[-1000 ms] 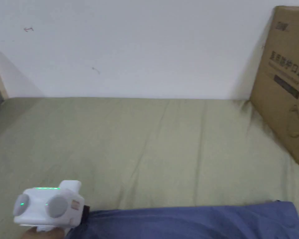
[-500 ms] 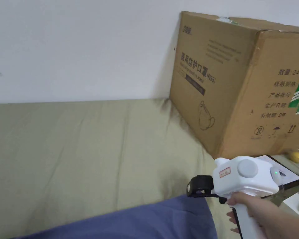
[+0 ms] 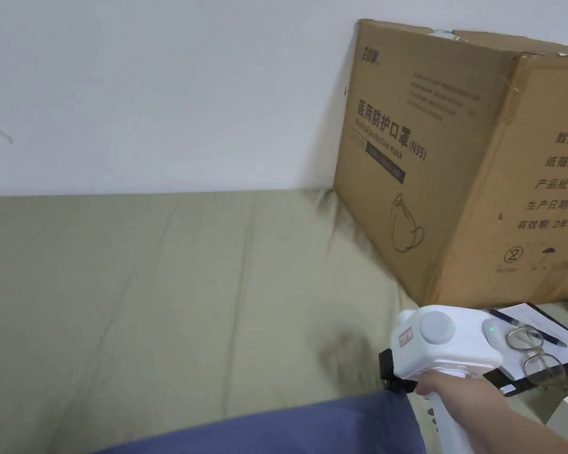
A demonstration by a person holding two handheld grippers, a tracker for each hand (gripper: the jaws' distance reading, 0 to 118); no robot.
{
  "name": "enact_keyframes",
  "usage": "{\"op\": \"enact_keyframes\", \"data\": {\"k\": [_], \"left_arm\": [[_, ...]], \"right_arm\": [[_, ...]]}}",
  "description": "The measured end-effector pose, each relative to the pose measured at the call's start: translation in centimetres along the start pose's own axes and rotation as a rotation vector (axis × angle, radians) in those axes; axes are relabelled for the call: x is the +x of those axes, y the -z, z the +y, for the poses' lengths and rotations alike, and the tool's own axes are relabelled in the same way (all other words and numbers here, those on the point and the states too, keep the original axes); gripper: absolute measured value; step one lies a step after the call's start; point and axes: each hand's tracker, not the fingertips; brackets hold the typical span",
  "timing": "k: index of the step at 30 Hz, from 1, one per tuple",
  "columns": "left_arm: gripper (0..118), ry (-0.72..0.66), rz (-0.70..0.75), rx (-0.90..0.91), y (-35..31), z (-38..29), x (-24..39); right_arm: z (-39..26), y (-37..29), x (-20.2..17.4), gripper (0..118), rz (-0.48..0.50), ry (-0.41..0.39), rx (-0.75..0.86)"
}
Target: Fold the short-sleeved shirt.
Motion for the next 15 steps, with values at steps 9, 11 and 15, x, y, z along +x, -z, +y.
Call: {"op": "enact_keyframes", "data": {"k": [9, 11, 15], "left_arm": [[0, -0.028, -0.093, 0.138, -8.7, -0.5, -0.3], [0, -0.008, -0.102, 0.197, -12.3, -0.8, -0.2], [0, 0.014, -0.139, 0.321, -20.4, -1.0, -0.3]], "right_arm": [[-4.8, -16.7, 2.7, 1, 0.308, 0.063, 0.248], [-6.1, -21.5, 3.3, 1, 0.345, 0.052, 0.304], [-7.2, -30.7, 4.5, 1, 0.395, 0.06, 0.421]]}}
